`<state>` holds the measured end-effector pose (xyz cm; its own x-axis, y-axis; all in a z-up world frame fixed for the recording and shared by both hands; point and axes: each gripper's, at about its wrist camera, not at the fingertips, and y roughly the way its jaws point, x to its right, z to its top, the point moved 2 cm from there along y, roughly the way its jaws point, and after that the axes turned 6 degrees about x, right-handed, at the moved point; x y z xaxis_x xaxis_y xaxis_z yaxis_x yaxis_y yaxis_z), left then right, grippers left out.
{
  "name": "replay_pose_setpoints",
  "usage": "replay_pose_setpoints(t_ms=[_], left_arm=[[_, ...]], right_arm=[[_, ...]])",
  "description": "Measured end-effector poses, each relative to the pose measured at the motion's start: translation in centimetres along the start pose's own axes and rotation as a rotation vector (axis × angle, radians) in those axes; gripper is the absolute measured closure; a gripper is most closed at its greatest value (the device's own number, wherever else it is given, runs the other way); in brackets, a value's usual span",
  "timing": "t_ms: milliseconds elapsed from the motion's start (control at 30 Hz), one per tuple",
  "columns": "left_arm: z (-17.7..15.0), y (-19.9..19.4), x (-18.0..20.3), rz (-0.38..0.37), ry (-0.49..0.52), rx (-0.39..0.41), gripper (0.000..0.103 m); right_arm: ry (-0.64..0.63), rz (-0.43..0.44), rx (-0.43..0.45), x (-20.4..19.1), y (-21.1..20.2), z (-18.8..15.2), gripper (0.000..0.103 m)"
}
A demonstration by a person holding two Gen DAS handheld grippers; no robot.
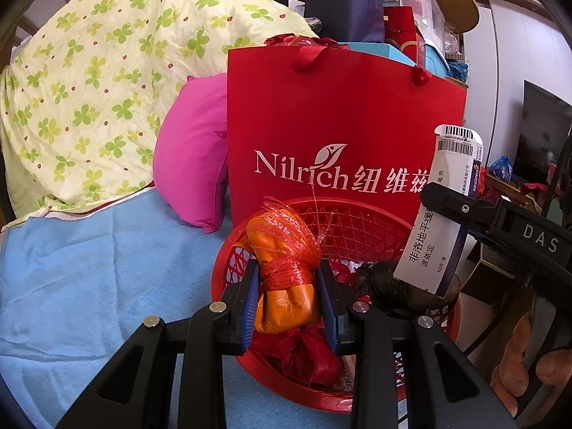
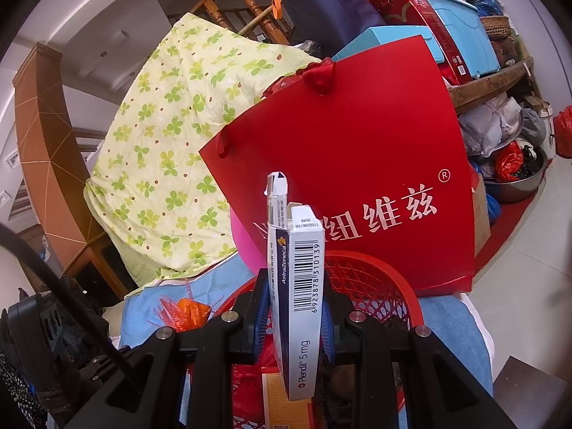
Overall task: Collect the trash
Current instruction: 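Hold the orange ribbon and white box above the red basket, then open the left tool to drop the orange ribbon while the right tool releases the white box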
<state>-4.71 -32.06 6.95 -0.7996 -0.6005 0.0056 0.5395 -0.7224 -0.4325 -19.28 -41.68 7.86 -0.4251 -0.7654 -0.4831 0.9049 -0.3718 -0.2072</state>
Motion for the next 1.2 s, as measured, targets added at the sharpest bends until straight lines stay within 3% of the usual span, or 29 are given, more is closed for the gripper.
replay_pose_setpoints(t_ms=[1200], left_arm=[[-0.2,1.5,-0.3,-0.028,-0.037,-0.029,0.069]], right_arm=[[-0.055,-0.026,-0.035,-0.7,1.2,-0.5,0.075]])
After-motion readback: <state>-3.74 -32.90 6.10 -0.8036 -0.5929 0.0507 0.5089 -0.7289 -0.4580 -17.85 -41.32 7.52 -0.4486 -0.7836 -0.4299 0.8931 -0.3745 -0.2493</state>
